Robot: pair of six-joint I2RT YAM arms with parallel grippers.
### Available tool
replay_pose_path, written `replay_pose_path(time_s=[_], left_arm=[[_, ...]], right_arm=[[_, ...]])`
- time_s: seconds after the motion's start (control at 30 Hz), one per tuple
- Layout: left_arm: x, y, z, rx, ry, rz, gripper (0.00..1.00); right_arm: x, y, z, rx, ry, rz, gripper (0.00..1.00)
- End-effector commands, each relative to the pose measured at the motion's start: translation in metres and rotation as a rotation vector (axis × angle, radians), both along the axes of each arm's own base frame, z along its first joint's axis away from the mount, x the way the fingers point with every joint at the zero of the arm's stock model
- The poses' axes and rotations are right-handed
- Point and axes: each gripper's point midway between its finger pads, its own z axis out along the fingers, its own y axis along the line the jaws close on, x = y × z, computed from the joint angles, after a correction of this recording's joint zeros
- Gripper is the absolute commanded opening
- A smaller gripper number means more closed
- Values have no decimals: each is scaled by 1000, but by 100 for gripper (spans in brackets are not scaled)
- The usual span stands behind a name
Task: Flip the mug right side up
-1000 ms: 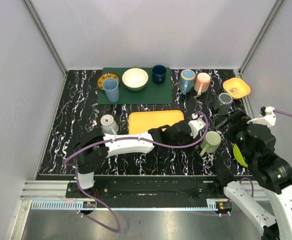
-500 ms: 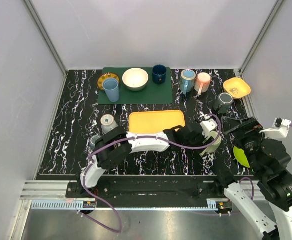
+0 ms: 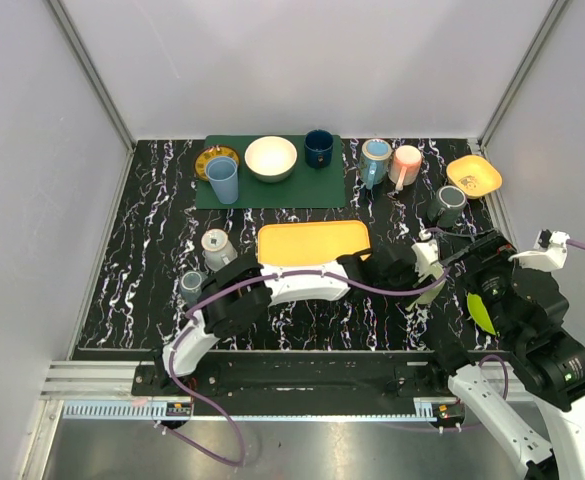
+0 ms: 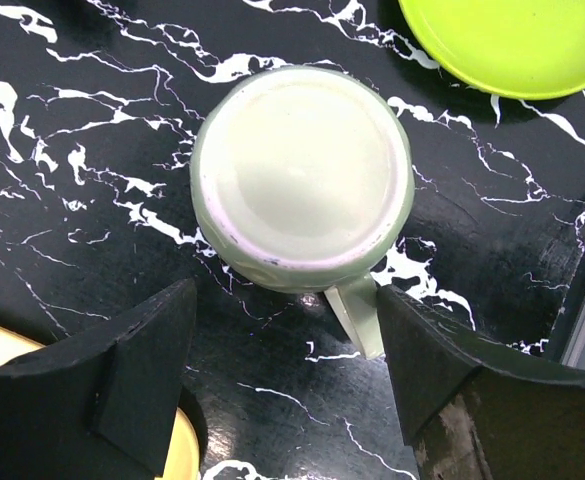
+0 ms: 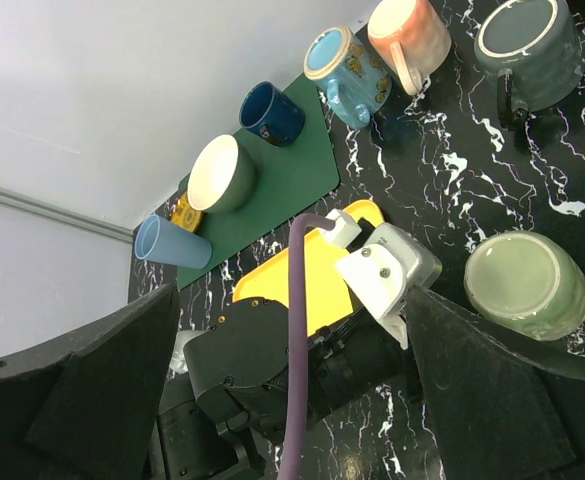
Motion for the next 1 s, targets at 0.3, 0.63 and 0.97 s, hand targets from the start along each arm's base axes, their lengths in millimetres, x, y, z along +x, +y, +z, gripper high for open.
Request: replay_pose_path(time_s=[0.3, 0.63, 0.97], left_arm=[[2, -11, -17, 78, 90, 56, 75], [7, -19, -23, 78, 90, 77, 60], [2, -13, -13, 75, 86, 43, 33]], right_arm=[[6, 7, 0, 0, -4, 26, 100], [7, 10, -4, -4, 9, 40, 100], [6, 11, -11, -2, 17, 45, 100]])
